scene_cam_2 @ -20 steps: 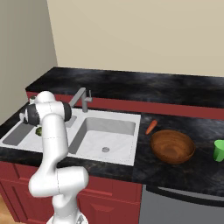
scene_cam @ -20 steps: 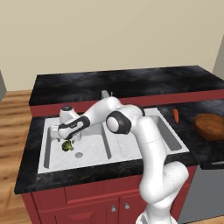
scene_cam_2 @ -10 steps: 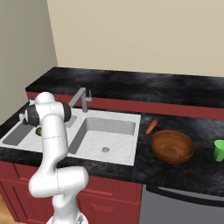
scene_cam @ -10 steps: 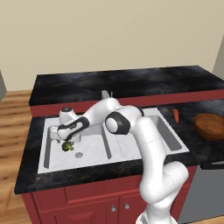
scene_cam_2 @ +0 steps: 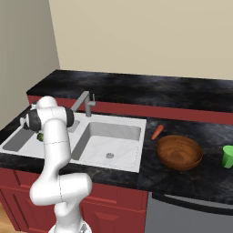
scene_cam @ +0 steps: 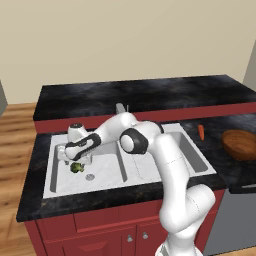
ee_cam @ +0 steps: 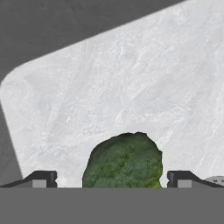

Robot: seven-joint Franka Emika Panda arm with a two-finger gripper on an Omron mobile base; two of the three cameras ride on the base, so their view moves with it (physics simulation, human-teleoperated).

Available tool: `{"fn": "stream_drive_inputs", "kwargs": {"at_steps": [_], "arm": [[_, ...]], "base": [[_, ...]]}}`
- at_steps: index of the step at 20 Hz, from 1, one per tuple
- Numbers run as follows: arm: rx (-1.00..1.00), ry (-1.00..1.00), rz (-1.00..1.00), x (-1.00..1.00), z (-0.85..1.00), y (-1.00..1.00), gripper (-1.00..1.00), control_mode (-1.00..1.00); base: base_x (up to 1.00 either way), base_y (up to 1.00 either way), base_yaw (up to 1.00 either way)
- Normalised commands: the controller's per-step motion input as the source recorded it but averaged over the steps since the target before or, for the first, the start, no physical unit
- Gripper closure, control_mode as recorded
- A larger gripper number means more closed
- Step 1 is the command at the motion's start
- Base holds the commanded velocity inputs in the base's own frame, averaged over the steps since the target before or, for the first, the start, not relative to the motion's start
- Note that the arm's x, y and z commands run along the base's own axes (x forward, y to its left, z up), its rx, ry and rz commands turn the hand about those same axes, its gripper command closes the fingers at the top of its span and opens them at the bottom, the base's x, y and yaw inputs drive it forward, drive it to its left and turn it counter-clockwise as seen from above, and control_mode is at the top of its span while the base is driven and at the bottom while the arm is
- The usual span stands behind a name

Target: Remove the broccoli and carrot from the sink. Then move the bowl and cup from the counter to the sink for washing.

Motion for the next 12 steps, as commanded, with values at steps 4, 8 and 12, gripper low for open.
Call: {"fn": "stream_drive_inputs", "kwargs": {"at_steps": [4,8,12], "arm": [[0.0,0.03,-0.02,0.0,-0.12,0.0,-1.0,-1.0],[0.0,0.02,-0.01,0.0,-0.12,0.0,-1.0,-1.0],[0.0,0.05,-0.01,0.0,-0.12,0.0,-1.0,-1.0]], "base": [[0.0,0.0,0.0],[0.0,0.0,0.0],[0.0,0.0,0.0]]}}
